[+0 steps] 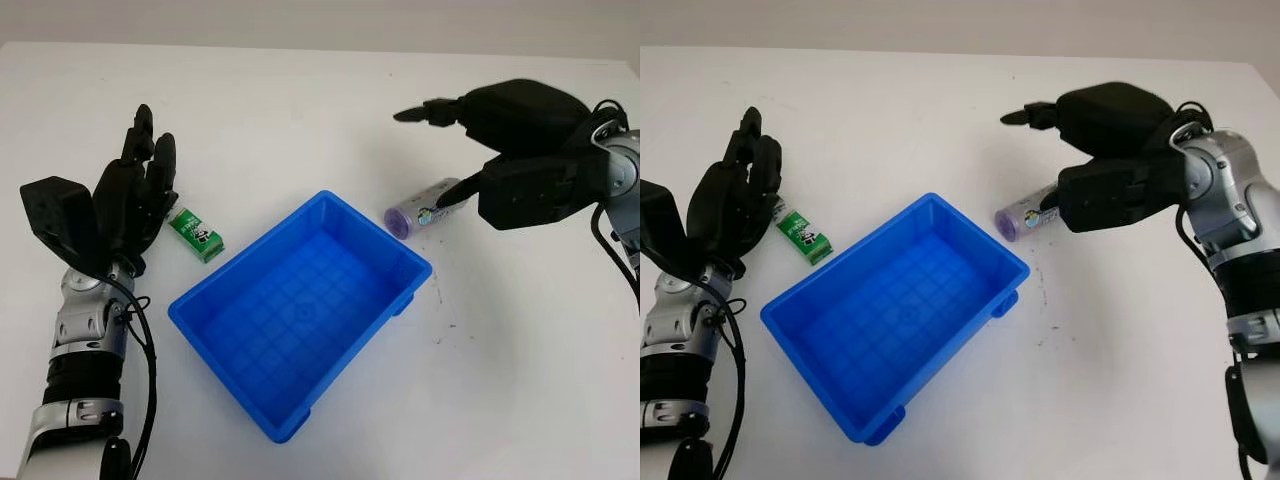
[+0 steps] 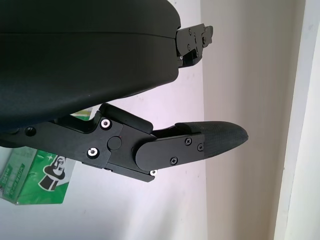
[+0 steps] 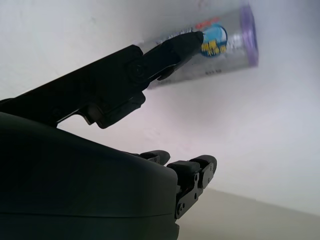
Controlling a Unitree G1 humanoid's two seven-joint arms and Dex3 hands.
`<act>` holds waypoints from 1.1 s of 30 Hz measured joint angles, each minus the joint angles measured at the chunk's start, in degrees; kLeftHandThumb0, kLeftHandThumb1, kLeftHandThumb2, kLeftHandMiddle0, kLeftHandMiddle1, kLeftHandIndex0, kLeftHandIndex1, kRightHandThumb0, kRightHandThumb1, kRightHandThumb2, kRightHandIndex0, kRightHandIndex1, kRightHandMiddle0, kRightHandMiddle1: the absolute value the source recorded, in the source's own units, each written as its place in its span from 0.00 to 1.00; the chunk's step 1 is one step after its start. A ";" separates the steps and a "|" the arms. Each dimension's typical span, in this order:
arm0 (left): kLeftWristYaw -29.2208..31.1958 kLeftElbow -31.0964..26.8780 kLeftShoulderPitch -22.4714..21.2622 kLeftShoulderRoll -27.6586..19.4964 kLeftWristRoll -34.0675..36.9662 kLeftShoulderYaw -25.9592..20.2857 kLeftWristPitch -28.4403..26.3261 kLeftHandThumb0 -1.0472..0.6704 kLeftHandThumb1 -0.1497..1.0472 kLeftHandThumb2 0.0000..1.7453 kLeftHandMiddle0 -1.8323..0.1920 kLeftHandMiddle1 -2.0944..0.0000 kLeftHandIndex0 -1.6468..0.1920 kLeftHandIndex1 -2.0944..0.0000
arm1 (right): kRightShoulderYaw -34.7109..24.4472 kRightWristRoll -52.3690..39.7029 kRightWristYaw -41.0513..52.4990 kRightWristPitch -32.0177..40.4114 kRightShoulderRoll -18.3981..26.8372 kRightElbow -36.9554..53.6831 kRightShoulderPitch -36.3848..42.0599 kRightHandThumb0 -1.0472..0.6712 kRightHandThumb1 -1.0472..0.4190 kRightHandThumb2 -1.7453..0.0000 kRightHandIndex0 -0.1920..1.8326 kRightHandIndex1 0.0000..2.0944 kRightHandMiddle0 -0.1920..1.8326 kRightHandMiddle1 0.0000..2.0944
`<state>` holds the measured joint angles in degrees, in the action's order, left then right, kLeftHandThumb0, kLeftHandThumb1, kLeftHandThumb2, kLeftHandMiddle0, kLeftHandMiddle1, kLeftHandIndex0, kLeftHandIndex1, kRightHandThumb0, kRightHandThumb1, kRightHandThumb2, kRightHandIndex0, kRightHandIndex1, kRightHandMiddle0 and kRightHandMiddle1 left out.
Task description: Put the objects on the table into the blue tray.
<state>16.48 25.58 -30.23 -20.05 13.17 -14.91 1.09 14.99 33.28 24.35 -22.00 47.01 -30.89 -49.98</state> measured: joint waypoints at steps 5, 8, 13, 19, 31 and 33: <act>0.26 0.00 0.00 -0.03 0.00 0.05 -0.02 0.19 1.00 0.32 1.00 1.00 1.00 1.00 | 0.10 0.01 0.02 -1.94 -0.09 -2.51 0.02 0.33 0.16 0.96 0.24 0.04 0.25 0.04; 0.26 0.02 0.00 -0.05 -0.01 0.07 0.00 0.19 1.00 0.32 1.00 1.00 1.00 1.00 | 0.74 0.18 1.30 -1.96 -0.19 -3.14 0.17 0.32 0.15 0.96 0.25 0.04 0.26 0.04; 0.19 0.72 -0.01 -0.05 -0.22 0.23 0.30 0.19 1.00 0.32 1.00 1.00 1.00 1.00 | 2.26 1.73 -0.18 -2.02 -1.29 -3.80 1.62 0.35 0.14 0.96 0.29 0.05 0.30 0.04; 0.25 0.88 -0.03 -0.06 -0.26 0.24 0.40 0.19 1.00 0.31 1.00 1.00 1.00 1.00 | 6.06 8.69 -11.60 -7.43 -1.68 -8.44 2.56 0.37 0.06 0.97 0.27 0.63 0.29 0.50; 0.20 0.91 -0.04 -0.06 -0.12 0.14 0.44 0.18 1.00 0.30 1.00 1.00 1.00 1.00 | 11.31 18.13 -36.24 -13.54 -2.48 -19.34 -0.24 0.32 0.00 0.92 0.58 1.00 0.43 1.00; 0.20 1.14 -0.05 -0.06 -0.12 0.16 0.49 0.18 1.00 0.31 1.00 1.00 1.00 1.00 | 11.44 18.15 -37.94 -13.95 -2.49 -20.66 -0.39 0.33 0.00 0.93 0.57 1.00 0.43 1.00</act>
<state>16.68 26.72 -30.27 -20.11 13.04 -14.75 1.58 26.43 51.43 -13.59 -35.94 44.52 -51.55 -50.37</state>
